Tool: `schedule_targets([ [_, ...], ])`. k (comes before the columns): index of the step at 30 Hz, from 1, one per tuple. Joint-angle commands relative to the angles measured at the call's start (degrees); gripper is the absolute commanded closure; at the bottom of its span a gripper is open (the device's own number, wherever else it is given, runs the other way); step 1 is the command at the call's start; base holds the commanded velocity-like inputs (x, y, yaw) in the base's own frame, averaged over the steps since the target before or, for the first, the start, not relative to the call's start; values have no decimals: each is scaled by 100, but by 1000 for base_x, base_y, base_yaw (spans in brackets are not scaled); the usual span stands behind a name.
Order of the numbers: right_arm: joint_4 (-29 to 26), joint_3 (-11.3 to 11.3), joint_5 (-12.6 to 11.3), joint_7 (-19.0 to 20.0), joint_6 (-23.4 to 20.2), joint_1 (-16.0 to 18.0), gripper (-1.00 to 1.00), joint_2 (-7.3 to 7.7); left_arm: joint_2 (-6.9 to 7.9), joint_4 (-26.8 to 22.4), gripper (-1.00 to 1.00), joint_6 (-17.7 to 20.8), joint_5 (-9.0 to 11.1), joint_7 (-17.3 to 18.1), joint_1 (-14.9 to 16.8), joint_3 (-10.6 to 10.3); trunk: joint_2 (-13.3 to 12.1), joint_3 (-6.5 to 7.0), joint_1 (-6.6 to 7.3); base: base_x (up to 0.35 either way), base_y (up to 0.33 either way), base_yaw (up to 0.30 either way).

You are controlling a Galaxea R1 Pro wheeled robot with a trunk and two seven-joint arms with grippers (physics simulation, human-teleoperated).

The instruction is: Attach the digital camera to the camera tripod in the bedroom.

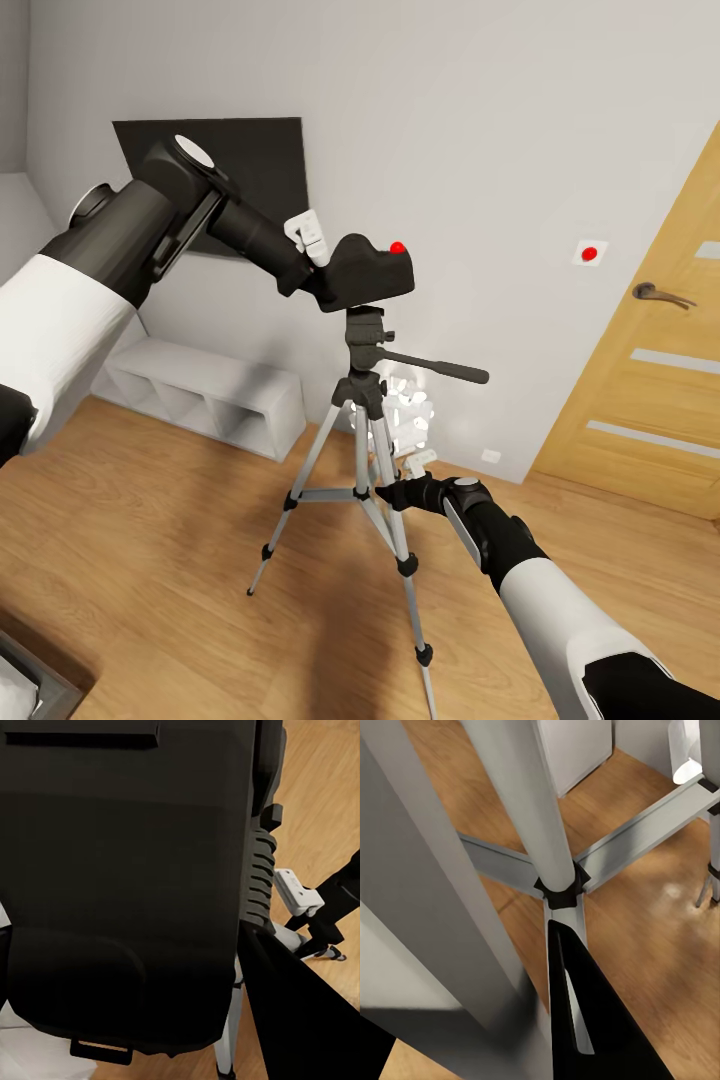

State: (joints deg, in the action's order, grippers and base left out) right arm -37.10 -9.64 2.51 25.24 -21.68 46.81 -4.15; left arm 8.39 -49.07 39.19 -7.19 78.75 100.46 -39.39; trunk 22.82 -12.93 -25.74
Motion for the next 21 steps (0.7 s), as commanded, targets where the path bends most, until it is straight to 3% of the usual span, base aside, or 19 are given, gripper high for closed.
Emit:
schedule_targets([
  [1, 18, -3, 415, 7, -38, 3, 100, 2, 5, -8, 100, 49, -28, 41, 8, -7, 10, -13, -4, 0, 0, 0],
  [2, 18, -3, 414, 7, -38, 3, 100, 2, 5, -8, -100, 50, -28, 42, 8, -7, 10, -13, -4, 0, 0, 0],
  [21, 18, -3, 416, 7, -40, 3, 100, 2, -3, -4, -100, 54, -20, 7, 8, -16, 10, -13, -4, 0, 0, 0],
])
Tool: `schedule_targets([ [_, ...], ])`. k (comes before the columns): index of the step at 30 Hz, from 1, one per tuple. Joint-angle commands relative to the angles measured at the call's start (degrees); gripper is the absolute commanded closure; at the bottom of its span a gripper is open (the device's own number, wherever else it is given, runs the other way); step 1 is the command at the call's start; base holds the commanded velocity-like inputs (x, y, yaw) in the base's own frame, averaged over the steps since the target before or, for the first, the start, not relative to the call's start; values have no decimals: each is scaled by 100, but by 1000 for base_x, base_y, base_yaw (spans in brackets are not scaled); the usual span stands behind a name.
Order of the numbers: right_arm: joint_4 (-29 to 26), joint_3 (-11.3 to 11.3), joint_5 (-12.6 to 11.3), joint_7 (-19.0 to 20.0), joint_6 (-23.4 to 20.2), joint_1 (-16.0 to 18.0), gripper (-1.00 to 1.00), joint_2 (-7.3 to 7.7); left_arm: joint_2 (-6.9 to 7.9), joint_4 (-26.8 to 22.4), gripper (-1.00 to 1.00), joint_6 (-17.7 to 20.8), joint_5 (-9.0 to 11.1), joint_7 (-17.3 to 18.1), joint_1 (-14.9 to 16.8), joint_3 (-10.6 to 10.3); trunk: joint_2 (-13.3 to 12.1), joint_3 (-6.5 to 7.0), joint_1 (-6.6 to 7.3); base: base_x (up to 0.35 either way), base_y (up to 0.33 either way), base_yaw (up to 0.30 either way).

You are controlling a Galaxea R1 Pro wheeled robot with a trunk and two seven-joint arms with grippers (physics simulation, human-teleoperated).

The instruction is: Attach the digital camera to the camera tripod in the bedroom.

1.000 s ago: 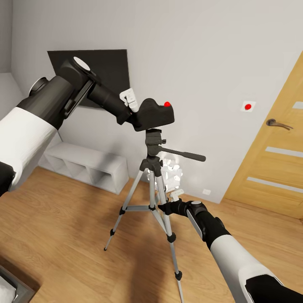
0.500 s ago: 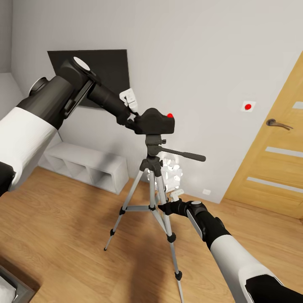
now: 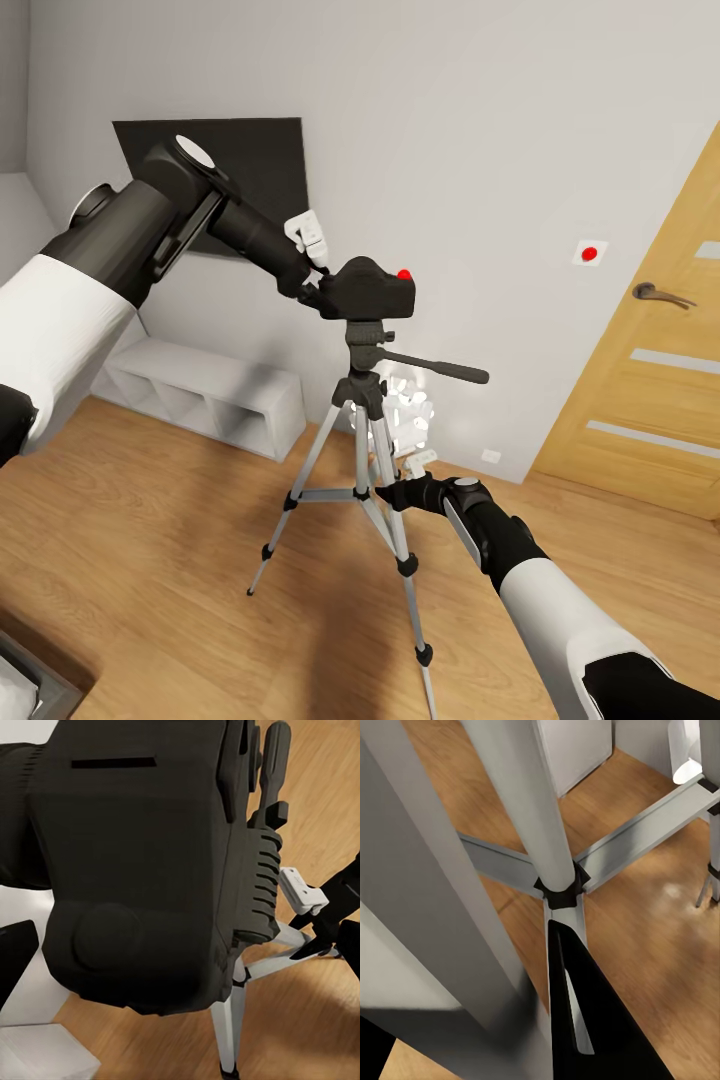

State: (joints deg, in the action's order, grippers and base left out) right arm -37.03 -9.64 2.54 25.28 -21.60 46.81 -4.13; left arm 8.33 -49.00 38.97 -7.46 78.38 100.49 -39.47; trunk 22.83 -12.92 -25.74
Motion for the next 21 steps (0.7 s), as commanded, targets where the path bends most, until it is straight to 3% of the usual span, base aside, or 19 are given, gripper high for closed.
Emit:
schedule_targets([
  [1, 12, -3, 410, 3, -48, 4, 100, -1, 2, -10, -100, 76, 8, 41, 6, -8, 9, -13, -4, 0, 0, 0],
  [10, 12, -3, 409, 3, -48, 4, 100, -1, 16, 27, -100, 69, 52, 33, 6, 7, 9, -13, -4, 0, 0, 0],
  [15, 12, -3, 407, 3, -53, 4, 100, -1, 147, 92, -100, 72, 115, 29, 6, 130, 9, -13, -4, 0, 0, 0],
  [16, 12, -3, 409, 3, -54, 4, 100, -1, 190, 97, -100, 73, 134, 24, 6, 190, 9, -13, -4, 0, 0, 0],
  [21, 12, -3, 411, 3, -55, 4, 100, -1, 465, 112, -100, 82, 388, -4, -4, 874, 9, -13, -4, 0, 0, 0],
])
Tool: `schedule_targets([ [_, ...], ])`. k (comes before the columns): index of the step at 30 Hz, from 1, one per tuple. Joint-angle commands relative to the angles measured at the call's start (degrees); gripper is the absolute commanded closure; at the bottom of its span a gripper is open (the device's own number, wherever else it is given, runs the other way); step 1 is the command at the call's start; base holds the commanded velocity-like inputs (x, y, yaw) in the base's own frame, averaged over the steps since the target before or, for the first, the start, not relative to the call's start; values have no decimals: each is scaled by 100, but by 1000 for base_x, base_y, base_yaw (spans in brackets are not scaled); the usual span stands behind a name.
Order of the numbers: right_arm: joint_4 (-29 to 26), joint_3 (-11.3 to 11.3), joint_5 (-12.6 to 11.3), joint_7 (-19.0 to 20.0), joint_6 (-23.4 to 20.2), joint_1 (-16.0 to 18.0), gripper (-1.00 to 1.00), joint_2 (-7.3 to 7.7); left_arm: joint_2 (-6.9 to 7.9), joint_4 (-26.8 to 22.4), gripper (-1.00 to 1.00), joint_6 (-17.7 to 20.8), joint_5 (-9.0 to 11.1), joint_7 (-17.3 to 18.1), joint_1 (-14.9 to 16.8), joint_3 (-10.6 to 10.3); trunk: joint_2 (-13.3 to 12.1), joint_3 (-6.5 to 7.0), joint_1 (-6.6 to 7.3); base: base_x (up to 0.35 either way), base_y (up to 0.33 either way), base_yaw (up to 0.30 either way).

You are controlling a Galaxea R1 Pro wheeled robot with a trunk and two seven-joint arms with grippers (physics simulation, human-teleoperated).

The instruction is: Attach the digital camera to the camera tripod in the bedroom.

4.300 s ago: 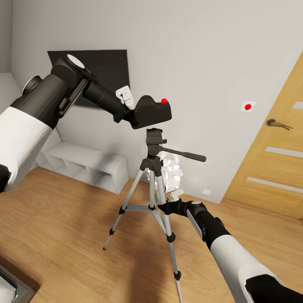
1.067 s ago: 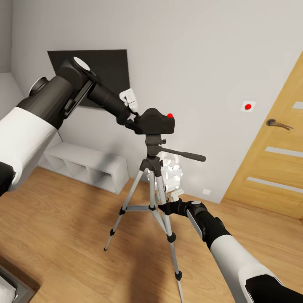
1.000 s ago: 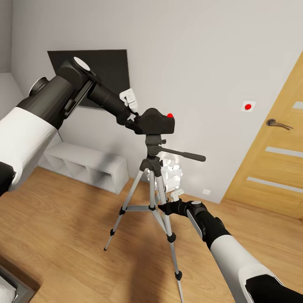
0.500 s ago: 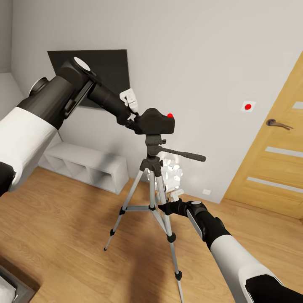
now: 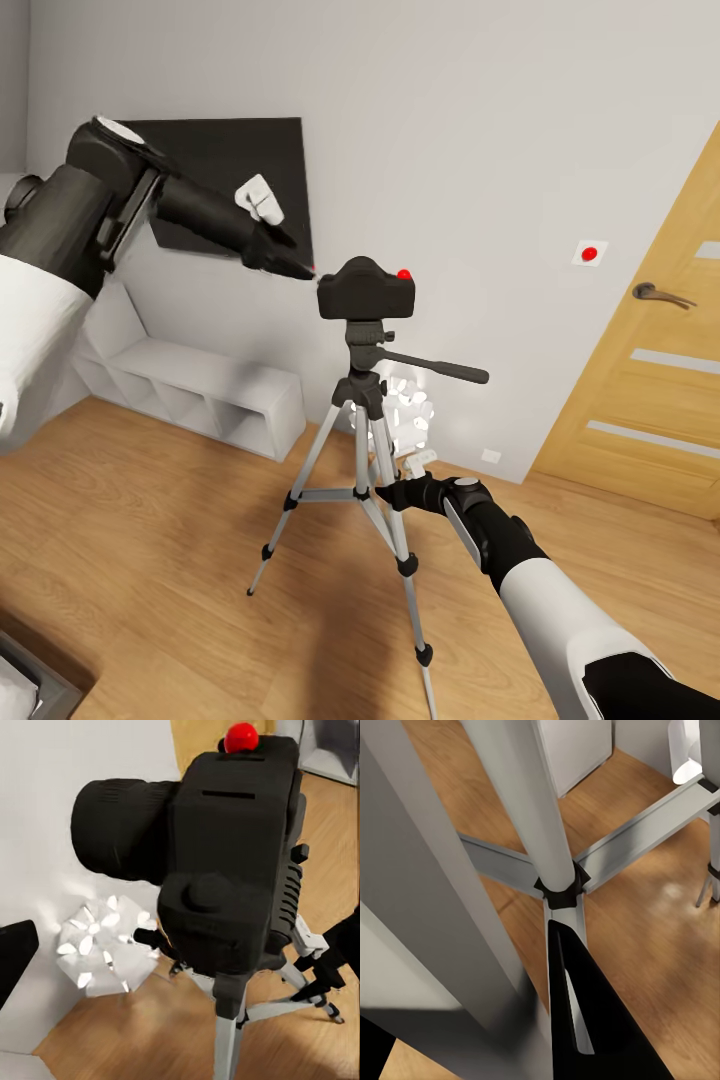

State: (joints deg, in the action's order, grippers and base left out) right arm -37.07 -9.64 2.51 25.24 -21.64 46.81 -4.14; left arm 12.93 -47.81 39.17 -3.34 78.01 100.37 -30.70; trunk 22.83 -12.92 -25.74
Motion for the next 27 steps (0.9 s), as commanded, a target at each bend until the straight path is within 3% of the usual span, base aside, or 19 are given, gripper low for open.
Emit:
schedule_targets([
  [1, 15, -3, 415, 7, -51, 3, 100, 1, 80, -13, -100, 63, 120, 28, 2, 291, 9, -13, -4, 0, 0, 0],
  [8, 15, -3, 414, 7, -51, 3, 100, 1, 264, -24, -100, 64, 546, 20, -42, 1311, 9, -13, -4, 0, 0, 0],
  [9, 15, -3, 413, 7, -50, 3, 100, 1, 302, -23, -100, 64, 598, 18, -55, 1532, 9, -13, -4, 0, 0, 0],
  [11, 15, -3, 415, 7, -47, 3, 100, 1, 336, -17, -100, 64, 630, 18, -67, 1689, 9, -13, -4, 0, 0, 0],
  [20, 15, -3, 411, 7, -44, 3, 100, 1, 471, 31, -100, 69, 671, -187, -113, 1941, 9, -13, -4, 0, 0, 0],
  [25, 15, -3, 409, 7, -43, 3, 100, 1, 511, 125, -100, 126, 682, -684, -377, 1961, 9, -13, -4, 0, 0, 0],
  [27, 15, -3, 408, 7, -43, 3, 100, 1, 530, 219, -100, 226, 684, -1072, -669, 1966, 9, -13, -4, 0, 0, 0],
])
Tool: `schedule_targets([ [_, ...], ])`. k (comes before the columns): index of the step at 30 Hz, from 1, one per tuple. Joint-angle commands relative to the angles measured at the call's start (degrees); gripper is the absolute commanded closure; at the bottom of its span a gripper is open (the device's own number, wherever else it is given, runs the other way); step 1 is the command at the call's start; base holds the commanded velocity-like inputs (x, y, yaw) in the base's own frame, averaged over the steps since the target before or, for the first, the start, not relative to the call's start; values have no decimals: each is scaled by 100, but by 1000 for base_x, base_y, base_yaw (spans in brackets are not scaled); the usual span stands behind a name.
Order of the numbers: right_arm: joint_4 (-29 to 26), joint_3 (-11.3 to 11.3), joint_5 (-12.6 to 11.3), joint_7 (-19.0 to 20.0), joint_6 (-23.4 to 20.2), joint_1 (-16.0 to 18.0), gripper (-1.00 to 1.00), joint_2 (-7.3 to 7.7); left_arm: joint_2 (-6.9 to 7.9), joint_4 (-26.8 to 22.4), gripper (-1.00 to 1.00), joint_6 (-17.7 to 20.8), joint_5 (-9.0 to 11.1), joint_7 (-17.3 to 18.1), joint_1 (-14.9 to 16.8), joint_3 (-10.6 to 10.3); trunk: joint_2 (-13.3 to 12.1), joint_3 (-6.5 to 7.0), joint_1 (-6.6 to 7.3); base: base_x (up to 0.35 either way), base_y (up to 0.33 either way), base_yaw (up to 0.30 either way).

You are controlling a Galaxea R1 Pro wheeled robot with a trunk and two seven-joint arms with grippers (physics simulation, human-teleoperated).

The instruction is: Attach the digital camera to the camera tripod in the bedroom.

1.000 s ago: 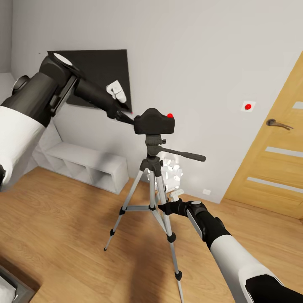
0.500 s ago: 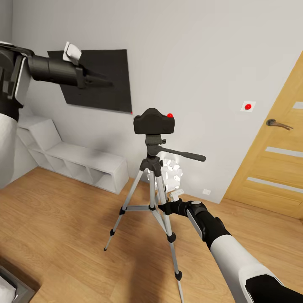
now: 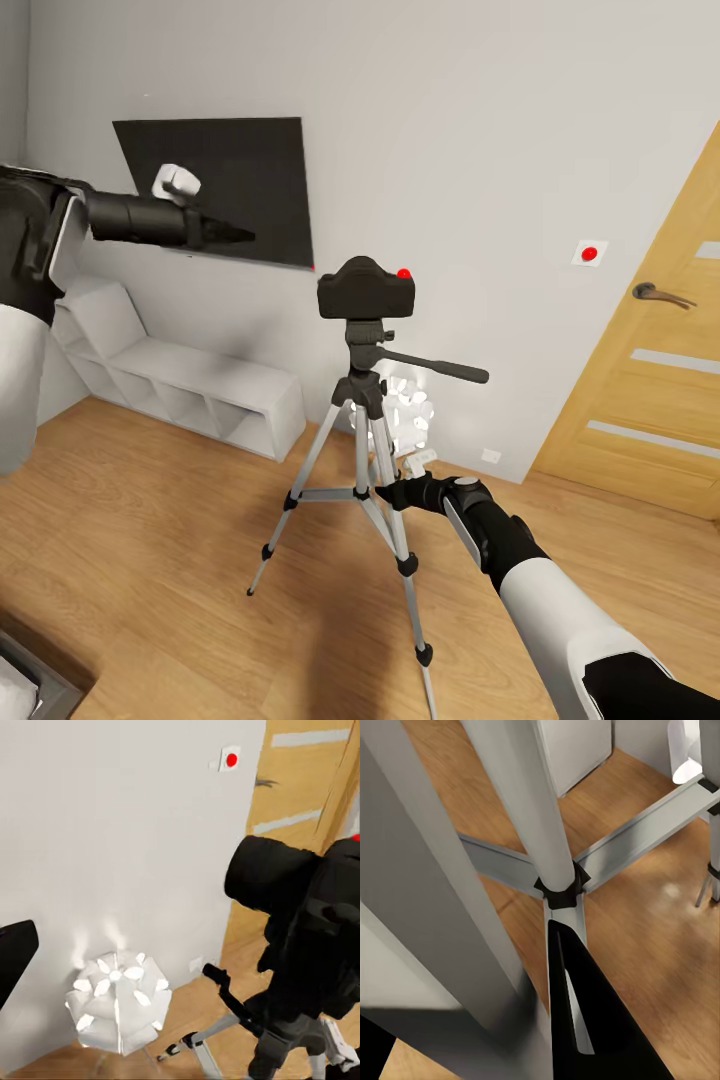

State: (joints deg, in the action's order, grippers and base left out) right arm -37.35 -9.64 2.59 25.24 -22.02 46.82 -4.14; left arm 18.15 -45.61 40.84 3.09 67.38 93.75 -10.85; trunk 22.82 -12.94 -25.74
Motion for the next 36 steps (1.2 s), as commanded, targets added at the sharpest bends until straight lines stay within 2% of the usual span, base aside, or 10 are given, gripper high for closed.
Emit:
schedule_targets([
  [1, 43, -2, 400, 7, -4, 3, 100, 1, 11, 35, -100, 86, 41, -159, -123, -17, 10, -11, -5, 0, 0, 0],
  [6, 43, -2, 402, 7, -4, 3, 100, 1, -5, 286, -100, 144, 50, -1041, -774, -15, 10, -11, -5, 0, 0, 0],
  [8, 43, -2, 402, 7, -9, 3, 100, 1, -12, 566, -100, 139, 47, -1828, -1263, -14, 10, -11, -5, 0, 0, 0],
  [13, 47, -2, 401, 7, -11, 3, 100, 0, -3, 932, -100, 112, 57, -2914, -1751, -13, 10, -11, -5, 0, 0, 0],
  [14, 49, -2, 400, 7, -12, 3, 100, 0, -3, 1063, -100, 75, 69, -3304, -1897, -13, 10, -11, -5, 0, 0, 0],
  [17, 50, -2, 400, 7, -12, 3, 100, 1, -13, 1255, -100, -30, 98, -3743, -2055, -13, 10, -11, -5, 0, 0, 0],
  [22, 52, -2, 400, 13, -12, 3, 100, -1, -86, 1771, -100, -395, 173, -4068, -2208, -9, 10, -11, -5, 0, 0, 0],
  [28, 52, -2, 400, 15, -7, 3, 100, 1, -247, 3160, -100, -1199, 451, -4196, -2274, 0, 10, -11, -5, 0, 0, 0],
  [31, 52, -2, 399, 19, -7, 3, 100, 1, -266, 3940, -100, -1856, 690, -4210, -2284, 3, 10, -11, -5, 0, 0, 0],
  [36, 52, -2, 400, 23, -5, 3, 100, 1, -253, 4361, -100, -2726, 926, -4214, -2405, 4, 10, -11, -5, 0, 0, 0],
])
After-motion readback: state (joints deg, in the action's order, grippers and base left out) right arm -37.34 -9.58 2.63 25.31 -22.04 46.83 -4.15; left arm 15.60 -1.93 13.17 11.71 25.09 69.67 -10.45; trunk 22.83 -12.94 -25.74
